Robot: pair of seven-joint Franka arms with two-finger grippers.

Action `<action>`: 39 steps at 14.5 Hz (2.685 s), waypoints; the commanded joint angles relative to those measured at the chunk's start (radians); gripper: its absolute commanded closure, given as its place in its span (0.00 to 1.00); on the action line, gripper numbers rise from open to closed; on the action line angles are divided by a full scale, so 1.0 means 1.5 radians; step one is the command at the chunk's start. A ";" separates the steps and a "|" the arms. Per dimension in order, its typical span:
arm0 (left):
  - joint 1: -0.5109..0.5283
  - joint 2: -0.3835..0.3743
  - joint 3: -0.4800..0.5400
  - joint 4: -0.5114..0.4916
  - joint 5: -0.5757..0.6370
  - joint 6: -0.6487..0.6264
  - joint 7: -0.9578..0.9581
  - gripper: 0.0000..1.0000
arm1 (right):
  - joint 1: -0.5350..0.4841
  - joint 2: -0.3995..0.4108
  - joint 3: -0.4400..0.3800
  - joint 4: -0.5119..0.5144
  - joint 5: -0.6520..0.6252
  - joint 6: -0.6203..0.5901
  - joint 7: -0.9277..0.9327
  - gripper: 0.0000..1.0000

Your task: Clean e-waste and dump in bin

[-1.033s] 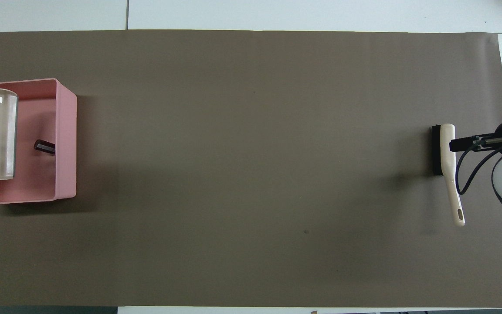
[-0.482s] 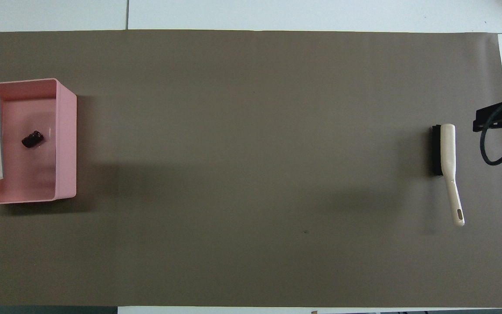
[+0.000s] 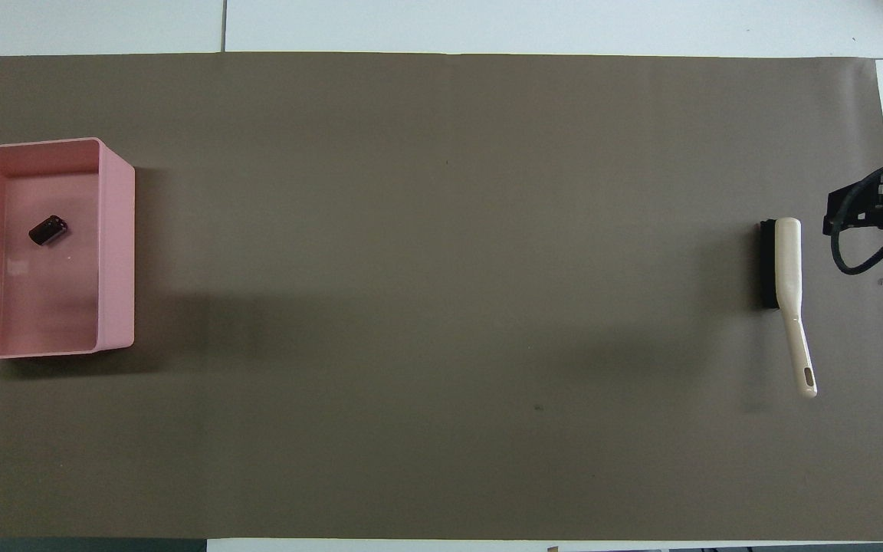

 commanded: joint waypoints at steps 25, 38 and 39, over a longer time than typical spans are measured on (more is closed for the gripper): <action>-0.184 -0.035 -0.006 -0.027 -0.532 -0.046 0.154 1.00 | 0.118 0.001 -0.074 0.059 0.007 -0.098 -0.037 0.00; -0.276 0.030 -0.007 -0.170 -0.549 0.176 0.005 0.99 | 0.125 -0.001 -0.090 0.057 0.019 -0.107 -0.033 0.00; -0.276 0.040 -0.008 -0.170 -0.549 0.183 0.005 0.99 | 0.113 -0.001 -0.081 0.057 0.019 -0.108 -0.033 0.00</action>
